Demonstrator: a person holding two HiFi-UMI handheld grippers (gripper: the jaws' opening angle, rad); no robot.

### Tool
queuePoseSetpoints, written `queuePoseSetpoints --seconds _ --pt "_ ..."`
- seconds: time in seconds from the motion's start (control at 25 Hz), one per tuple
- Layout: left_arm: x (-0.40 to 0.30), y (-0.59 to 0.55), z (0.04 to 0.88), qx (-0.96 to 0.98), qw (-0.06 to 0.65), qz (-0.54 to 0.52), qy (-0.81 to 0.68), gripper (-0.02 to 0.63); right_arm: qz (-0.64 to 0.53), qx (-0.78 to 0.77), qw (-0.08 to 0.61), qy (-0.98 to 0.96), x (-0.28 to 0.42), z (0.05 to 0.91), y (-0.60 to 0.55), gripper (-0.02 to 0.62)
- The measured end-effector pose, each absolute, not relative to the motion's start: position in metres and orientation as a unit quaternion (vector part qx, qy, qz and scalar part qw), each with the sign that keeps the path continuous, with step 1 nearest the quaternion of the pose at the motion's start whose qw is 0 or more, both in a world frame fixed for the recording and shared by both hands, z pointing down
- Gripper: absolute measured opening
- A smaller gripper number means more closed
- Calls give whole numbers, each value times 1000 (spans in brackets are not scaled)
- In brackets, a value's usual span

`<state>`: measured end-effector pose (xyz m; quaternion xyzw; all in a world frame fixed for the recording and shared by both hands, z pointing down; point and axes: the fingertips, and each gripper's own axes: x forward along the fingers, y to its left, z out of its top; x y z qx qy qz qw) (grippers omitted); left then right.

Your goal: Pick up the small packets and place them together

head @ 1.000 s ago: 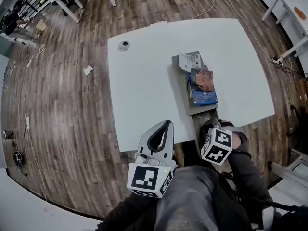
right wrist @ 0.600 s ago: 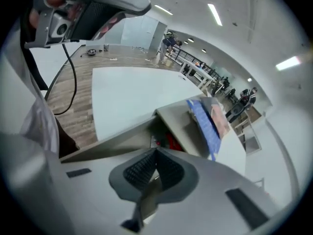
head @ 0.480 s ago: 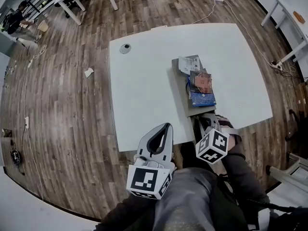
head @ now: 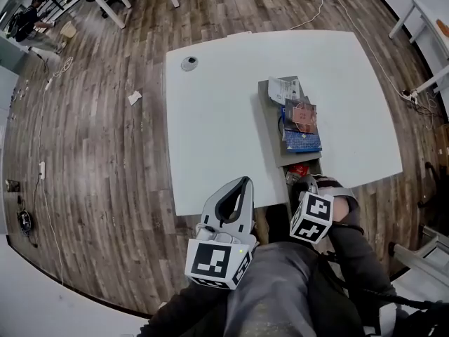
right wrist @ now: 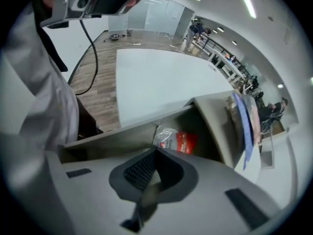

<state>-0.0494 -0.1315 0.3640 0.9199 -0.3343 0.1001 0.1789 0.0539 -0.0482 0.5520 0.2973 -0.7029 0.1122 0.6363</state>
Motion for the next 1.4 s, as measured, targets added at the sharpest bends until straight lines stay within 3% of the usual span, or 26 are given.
queuePoseSetpoints --seconds 0.28,0.36,0.48,0.64,0.8,0.84,0.88,1.4 --pt "-40 -120 357 929 172 92 -313 -5 174 328 567 -735 43 540 -24 19" --pt "-39 -119 355 930 171 92 -312 -6 181 348 548 -739 47 532 -34 124" --pt "-40 -119 356 929 171 93 -315 -5 183 347 555 -733 53 535 -48 227" --pt "-44 -125 359 925 172 96 -325 -6 194 323 578 -724 58 546 -52 259" --pt "-45 -127 363 923 175 101 -328 -6 175 324 590 -719 63 544 -56 215" --pt "-44 -126 362 923 175 101 -327 -5 164 333 592 -715 66 543 -58 109" --pt "-44 -126 362 924 174 101 -326 -6 157 343 593 -711 69 542 -59 86" --pt "-43 -104 346 938 149 89 -299 -5 148 452 509 -717 74 485 -60 54"
